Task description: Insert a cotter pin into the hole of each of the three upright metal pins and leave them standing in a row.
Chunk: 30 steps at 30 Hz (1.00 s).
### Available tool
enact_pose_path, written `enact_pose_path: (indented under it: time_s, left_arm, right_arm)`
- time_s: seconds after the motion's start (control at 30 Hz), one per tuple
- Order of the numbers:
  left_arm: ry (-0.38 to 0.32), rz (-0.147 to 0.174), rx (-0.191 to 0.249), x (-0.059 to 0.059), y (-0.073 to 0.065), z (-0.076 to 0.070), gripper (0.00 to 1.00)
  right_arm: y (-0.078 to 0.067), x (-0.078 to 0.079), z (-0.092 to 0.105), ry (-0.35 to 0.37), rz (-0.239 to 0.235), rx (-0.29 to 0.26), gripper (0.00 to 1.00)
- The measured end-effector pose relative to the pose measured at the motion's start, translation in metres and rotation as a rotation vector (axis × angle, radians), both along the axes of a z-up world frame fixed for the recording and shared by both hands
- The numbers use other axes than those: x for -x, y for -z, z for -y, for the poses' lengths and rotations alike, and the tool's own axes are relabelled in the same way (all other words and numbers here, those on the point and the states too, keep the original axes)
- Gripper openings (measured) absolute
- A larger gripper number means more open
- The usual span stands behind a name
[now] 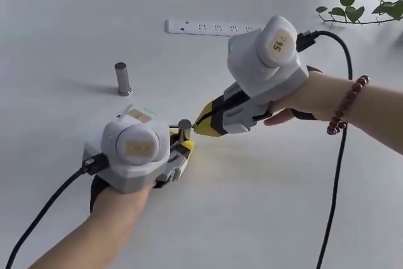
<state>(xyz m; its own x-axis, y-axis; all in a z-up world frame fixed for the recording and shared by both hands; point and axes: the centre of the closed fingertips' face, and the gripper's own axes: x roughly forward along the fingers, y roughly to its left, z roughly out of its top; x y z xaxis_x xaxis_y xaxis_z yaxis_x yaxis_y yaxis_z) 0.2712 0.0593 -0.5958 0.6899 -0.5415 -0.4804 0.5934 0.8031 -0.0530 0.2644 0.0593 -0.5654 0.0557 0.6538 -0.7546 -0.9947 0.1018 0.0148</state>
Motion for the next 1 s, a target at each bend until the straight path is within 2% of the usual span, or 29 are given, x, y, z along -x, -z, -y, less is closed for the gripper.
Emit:
enact_pose_path:
  time_s: [0.07,0.13,0.23,0.3,0.4,0.67,0.77,1.0]
  left_arm:
    - [-0.002,0.000,0.000,0.000,0.000,0.000,0.11]
    - [-0.003,-0.001,0.000,0.000,0.000,0.000,0.11]
    - [-0.005,-0.002,0.000,0.000,0.001,0.000,0.11]
    - [-0.007,-0.002,0.000,-0.001,0.001,0.000,0.11]
    - [-0.010,-0.003,0.000,-0.001,0.001,0.000,0.11]
    - [-0.011,-0.006,0.005,-0.001,0.001,0.000,0.12]
    - [-0.011,-0.006,0.004,0.000,0.001,0.000,0.12]
    - [-0.013,-0.009,0.005,0.000,0.002,0.000,0.12]
  right_arm:
    - [0.000,-0.001,-0.001,0.003,0.001,-0.013,0.00]
    - [-0.002,0.000,-0.002,0.016,-0.020,-0.030,0.01]
    - [-0.005,0.003,-0.003,0.015,-0.008,-0.043,0.10]
    - [-0.007,0.002,-0.008,0.019,0.004,-0.064,0.13]
    - [-0.008,0.002,-0.015,0.026,0.004,-0.088,0.13]
    - [0.002,0.001,-0.018,0.003,0.032,-0.065,0.13]
    - [0.002,-0.001,-0.020,0.011,0.030,-0.074,0.12]
    - [0.001,-0.001,-0.020,-0.020,0.061,-0.079,0.09]
